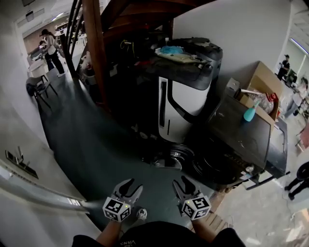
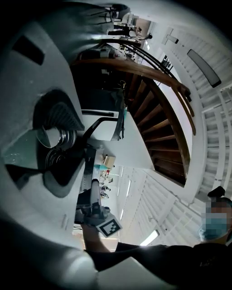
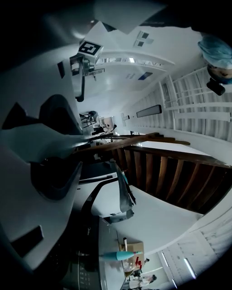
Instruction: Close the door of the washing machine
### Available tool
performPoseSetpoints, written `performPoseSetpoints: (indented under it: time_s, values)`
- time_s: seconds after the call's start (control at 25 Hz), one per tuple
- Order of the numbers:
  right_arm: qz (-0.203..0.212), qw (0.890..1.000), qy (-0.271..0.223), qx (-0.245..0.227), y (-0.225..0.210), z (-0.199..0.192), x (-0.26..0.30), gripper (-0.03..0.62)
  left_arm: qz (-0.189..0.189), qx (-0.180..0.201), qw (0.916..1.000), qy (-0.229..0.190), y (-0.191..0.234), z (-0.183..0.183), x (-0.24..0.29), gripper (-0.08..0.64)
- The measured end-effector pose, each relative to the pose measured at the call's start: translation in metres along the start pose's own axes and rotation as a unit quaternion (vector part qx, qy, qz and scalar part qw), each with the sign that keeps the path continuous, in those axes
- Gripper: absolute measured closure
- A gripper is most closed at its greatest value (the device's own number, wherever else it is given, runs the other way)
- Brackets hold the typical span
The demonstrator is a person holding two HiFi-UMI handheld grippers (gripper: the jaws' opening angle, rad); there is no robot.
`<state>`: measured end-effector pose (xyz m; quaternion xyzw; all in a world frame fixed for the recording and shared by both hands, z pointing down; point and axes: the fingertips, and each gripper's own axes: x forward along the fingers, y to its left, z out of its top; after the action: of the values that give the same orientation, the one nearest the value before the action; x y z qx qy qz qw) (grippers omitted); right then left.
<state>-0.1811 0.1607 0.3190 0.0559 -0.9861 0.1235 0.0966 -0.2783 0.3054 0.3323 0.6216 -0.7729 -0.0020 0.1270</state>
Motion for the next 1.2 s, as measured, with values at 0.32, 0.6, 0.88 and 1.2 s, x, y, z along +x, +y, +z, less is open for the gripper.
performPoseSetpoints:
  time_s: [0.32,0.6,0.88,1.2]
  values:
    - [-0.115,0.993,-0.027,0.026,-0.006,-0.005,0.030,0.419,-0.093,0.019,0.9947,0.039,0.067,-0.010,0.046,0.376]
    - [-0.186,0.981,-0.026,0.050,-0.027,-0.020,0.033,0.422,-0.137,0.072,0.9853,0.072,0.103,-0.036,0.101,0.376]
    - [-0.193,0.979,-0.007,0.067,-0.073,-0.038,0.031,0.433,-0.139,0.078,0.9814,0.107,0.114,-0.070,0.179,0.374]
    - [-0.147,0.984,0.031,0.095,-0.126,-0.047,0.057,0.428,-0.114,0.080,0.9793,0.147,0.109,-0.112,0.264,0.311]
